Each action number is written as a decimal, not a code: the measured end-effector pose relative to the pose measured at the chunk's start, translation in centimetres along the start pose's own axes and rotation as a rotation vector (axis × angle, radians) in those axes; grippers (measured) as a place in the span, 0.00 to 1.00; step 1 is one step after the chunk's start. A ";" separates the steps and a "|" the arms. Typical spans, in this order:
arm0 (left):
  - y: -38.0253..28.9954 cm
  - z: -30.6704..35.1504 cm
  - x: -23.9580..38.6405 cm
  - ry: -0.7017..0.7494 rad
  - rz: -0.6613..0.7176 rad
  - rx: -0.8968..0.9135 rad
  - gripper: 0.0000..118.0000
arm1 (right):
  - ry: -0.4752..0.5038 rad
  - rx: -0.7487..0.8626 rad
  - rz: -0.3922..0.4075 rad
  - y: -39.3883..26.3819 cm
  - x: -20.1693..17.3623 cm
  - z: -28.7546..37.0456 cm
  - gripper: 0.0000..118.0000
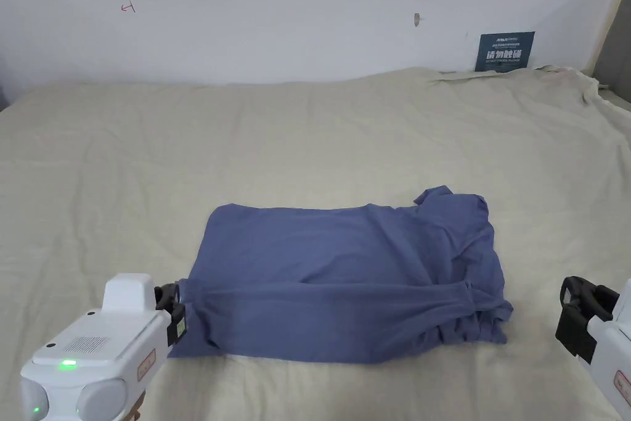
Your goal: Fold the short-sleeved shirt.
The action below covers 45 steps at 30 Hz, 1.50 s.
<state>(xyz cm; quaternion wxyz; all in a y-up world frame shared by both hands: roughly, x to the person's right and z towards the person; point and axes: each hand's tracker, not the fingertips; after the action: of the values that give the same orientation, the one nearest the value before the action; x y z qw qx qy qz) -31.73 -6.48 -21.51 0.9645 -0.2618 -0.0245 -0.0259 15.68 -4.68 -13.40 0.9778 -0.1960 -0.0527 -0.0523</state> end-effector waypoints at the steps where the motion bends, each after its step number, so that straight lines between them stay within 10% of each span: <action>1: -0.1 -0.1 0.0 -0.012 0.007 -0.024 0.00 | 0.015 -0.006 -0.006 0.1 -0.1 0.2 0.00; 11: 0.0 -4.0 -2.6 0.005 0.098 -0.211 0.01 | 0.032 -0.023 -0.005 1.4 -1.6 0.3 0.00; 13: 0.0 -5.9 -3.3 -0.007 0.117 -0.313 0.15 | 0.034 -0.032 -0.004 1.4 -1.8 0.1 0.00; 16: -0.7 -8.4 -4.3 -0.013 0.141 -0.404 0.61 | 0.036 -0.049 -0.001 1.4 -2.0 -0.5 0.00; 18: -1.4 -9.9 -4.6 0.003 0.145 -0.437 0.70 | 0.038 -0.064 -0.004 1.2 -2.1 -0.7 0.00; 24: -3.0 -13.4 -4.5 0.017 0.135 -0.495 0.67 | 0.036 -0.112 -0.001 0.4 -1.6 -2.5 0.00; 31: -3.2 -14.3 -3.1 -0.026 0.083 -0.519 0.08 | 0.032 -0.180 0.004 -1.0 -1.5 -4.3 0.00; 36: -3.0 -13.6 -2.9 -0.040 0.066 -0.489 0.03 | 0.019 -0.290 0.045 -3.1 -1.4 -7.0 0.01; 39: -2.5 -12.8 -3.0 -0.045 0.063 -0.470 0.03 | 0.017 -0.351 0.079 -4.5 -1.2 -9.3 0.19; 42: -2.0 -12.2 -3.4 -0.053 0.077 -0.455 0.03 | 0.023 -0.390 0.088 -5.4 -1.1 -11.5 0.65; 45: -1.7 -12.0 -3.9 -0.064 0.110 -0.445 0.03 | 0.030 -0.436 0.096 -5.7 -1.7 -13.1 0.71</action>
<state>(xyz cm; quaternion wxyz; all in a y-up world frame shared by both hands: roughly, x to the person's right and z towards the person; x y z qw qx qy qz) -35.37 -13.87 -31.27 0.8818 -0.4695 -0.0345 0.0302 14.33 -14.87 -23.43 0.9143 -0.4042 -0.0161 -0.0190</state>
